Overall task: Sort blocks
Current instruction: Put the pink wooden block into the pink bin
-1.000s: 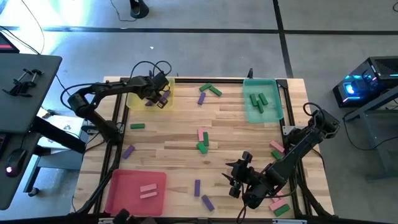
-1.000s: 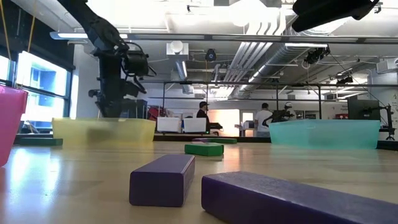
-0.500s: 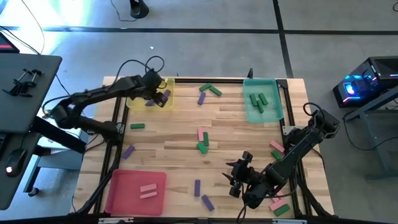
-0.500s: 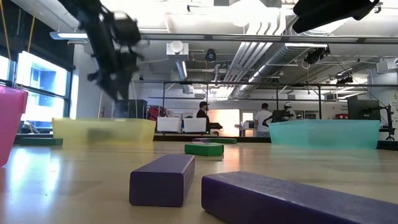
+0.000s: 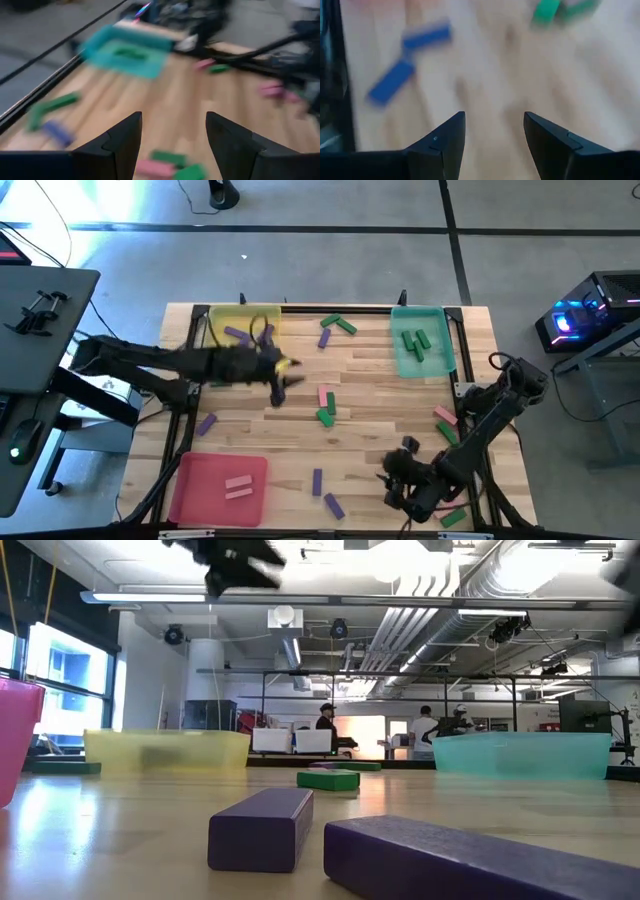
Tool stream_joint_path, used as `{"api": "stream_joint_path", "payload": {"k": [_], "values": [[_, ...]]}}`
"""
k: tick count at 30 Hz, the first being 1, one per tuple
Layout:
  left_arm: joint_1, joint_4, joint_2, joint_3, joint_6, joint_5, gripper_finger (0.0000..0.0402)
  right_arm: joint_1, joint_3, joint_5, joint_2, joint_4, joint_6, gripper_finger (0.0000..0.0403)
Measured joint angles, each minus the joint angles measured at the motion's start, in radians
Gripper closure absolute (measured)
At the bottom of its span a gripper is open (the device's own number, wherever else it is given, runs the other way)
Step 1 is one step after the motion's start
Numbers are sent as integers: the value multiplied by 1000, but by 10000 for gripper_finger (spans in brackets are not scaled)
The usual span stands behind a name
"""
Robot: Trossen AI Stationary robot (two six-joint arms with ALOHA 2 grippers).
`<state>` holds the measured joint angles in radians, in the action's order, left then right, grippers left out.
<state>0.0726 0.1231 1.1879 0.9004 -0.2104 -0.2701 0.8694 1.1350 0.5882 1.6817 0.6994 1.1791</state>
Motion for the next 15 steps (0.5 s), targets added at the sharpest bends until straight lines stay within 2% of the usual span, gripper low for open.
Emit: {"api": "stream_joint_path", "payload": {"k": [5, 8, 10, 15], "values": [[167, -183, 94, -8, 13, -49, 193, 83, -81, -374, 1, -21, 294, 214], [238, -287, 172, -8, 43, -66, 193, 137, -104, -531, 2, -25, 455, 214], [279, -366, 228, -9, 74, -72, 193, 169, -104, -585, 2, -9, 532, 214], [350, -568, 365, -9, 118, -76, 193, 223, -103, -596, 2, 0, 655, 214]]}}
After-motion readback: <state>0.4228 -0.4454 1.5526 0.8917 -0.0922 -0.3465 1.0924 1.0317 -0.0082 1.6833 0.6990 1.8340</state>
